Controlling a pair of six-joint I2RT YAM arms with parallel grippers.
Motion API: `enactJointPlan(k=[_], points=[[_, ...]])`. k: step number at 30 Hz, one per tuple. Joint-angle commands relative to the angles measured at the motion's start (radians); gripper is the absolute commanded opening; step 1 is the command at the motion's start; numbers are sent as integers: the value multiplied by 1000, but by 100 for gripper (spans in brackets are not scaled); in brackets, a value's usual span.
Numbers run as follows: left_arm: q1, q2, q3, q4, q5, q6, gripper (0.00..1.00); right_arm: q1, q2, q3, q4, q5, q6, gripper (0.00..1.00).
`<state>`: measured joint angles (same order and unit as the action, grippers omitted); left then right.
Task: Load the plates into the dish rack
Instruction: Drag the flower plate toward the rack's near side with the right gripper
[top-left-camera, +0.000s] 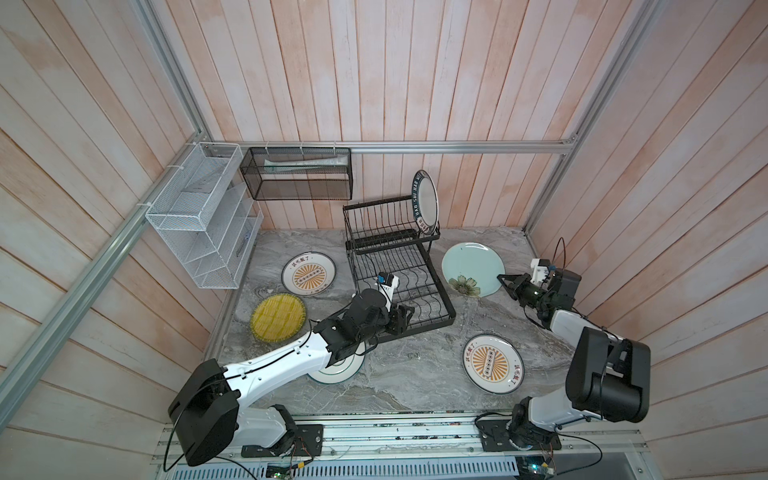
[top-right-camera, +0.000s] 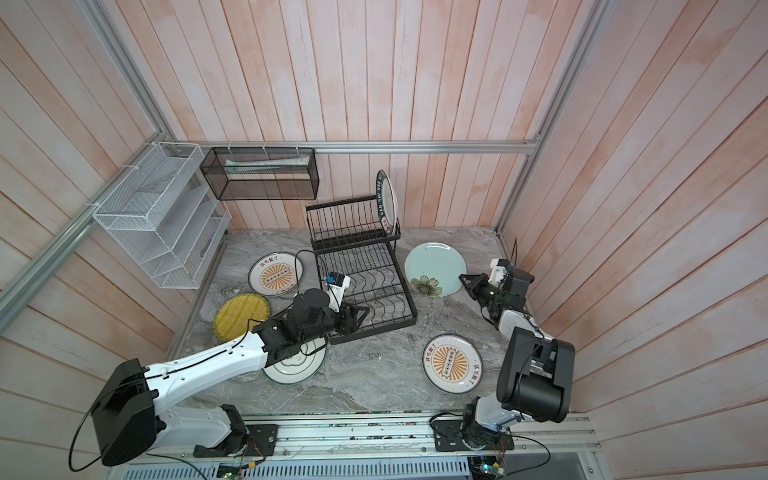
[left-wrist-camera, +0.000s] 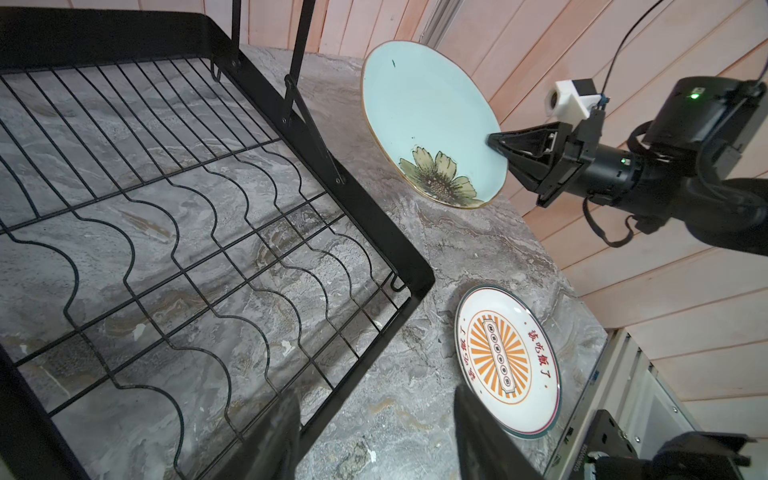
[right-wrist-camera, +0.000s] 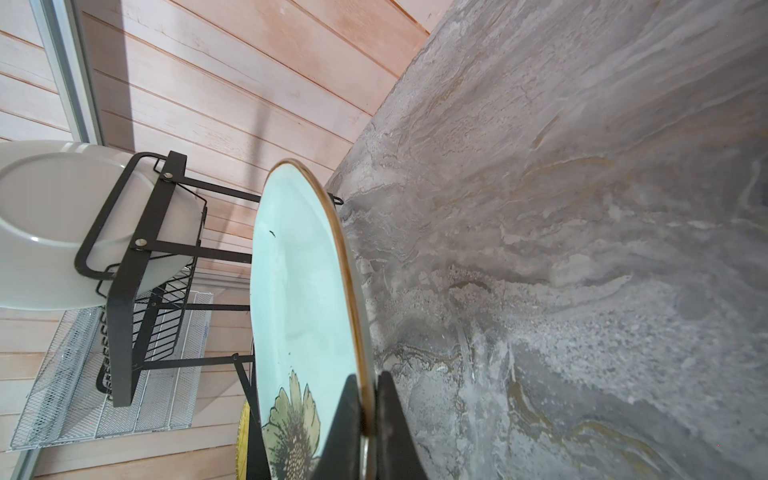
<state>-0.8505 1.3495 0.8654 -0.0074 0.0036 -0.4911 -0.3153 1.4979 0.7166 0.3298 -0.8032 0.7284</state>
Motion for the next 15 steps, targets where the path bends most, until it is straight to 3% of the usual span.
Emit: enactJointPlan(k=[1, 15], points=[[17, 30, 5, 38, 27, -25, 60, 14, -62, -15, 79, -73, -3, 0], [56, 97, -25, 89, 104, -118, 60, 173, -212, -110, 47, -17, -31, 0]])
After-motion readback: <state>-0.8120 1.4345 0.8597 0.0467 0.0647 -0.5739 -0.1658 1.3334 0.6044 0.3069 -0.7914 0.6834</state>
